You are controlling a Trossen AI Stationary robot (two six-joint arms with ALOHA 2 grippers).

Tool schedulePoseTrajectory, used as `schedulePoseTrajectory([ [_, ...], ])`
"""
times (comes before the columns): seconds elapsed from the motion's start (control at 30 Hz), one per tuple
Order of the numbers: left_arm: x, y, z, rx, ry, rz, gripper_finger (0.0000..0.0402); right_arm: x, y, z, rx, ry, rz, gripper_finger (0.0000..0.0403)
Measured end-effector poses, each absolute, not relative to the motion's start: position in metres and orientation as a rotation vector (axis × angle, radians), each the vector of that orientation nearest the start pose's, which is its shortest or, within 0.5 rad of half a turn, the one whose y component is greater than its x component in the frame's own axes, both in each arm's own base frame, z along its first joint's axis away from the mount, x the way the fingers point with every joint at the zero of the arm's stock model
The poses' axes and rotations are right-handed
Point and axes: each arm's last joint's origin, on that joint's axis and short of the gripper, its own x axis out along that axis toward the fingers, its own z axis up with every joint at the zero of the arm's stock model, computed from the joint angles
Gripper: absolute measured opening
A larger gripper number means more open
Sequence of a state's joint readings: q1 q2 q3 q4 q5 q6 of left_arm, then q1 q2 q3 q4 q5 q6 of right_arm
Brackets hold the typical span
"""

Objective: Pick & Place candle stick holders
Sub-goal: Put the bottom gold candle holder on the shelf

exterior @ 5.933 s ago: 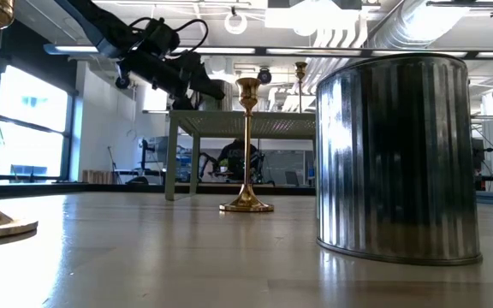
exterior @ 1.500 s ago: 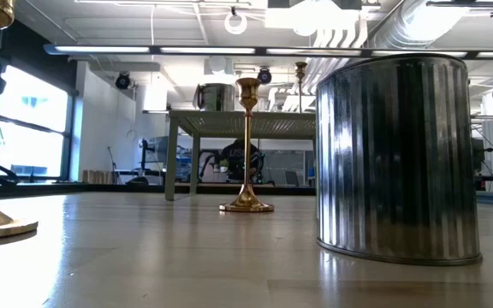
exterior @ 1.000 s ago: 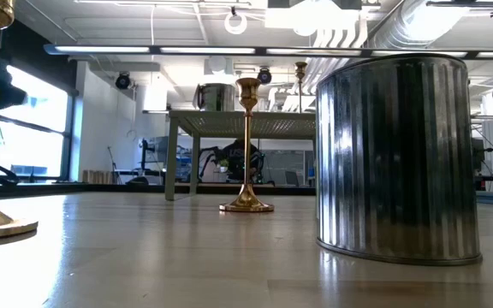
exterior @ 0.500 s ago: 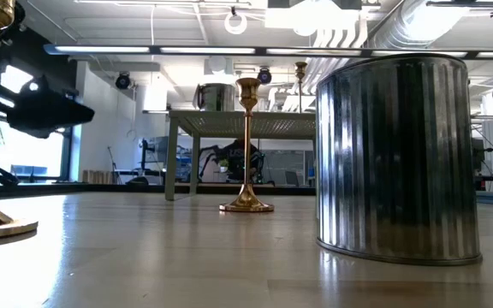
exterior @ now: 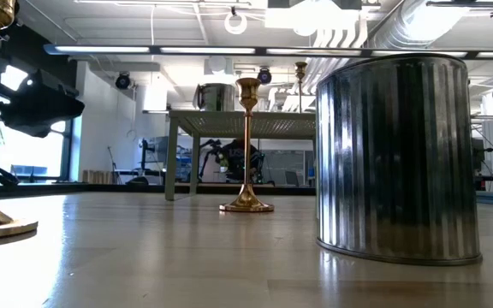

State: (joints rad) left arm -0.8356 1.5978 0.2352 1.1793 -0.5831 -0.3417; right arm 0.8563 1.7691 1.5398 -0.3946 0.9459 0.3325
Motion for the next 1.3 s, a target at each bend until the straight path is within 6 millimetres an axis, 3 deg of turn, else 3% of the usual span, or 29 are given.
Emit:
schedulePoseTrajectory([
  [0.73, 0.167, -0.155, 0.123, -0.174, 0.182, -0.221, 0.0387, 0.276, 0.282, 0.317, -0.169, 0.354, -0.143, 0.0224],
  [0.97, 0.175, -0.147, 0.122, -0.196, 0.192, -0.231, 0.03, 0.276, 0.282, 0.317, -0.169, 0.354, -0.143, 0.0224],
  [1.3, 0.177, -0.145, 0.122, -0.199, 0.196, -0.238, 0.0107, 0.276, 0.282, 0.317, -0.166, 0.354, -0.143, 0.0224],
])
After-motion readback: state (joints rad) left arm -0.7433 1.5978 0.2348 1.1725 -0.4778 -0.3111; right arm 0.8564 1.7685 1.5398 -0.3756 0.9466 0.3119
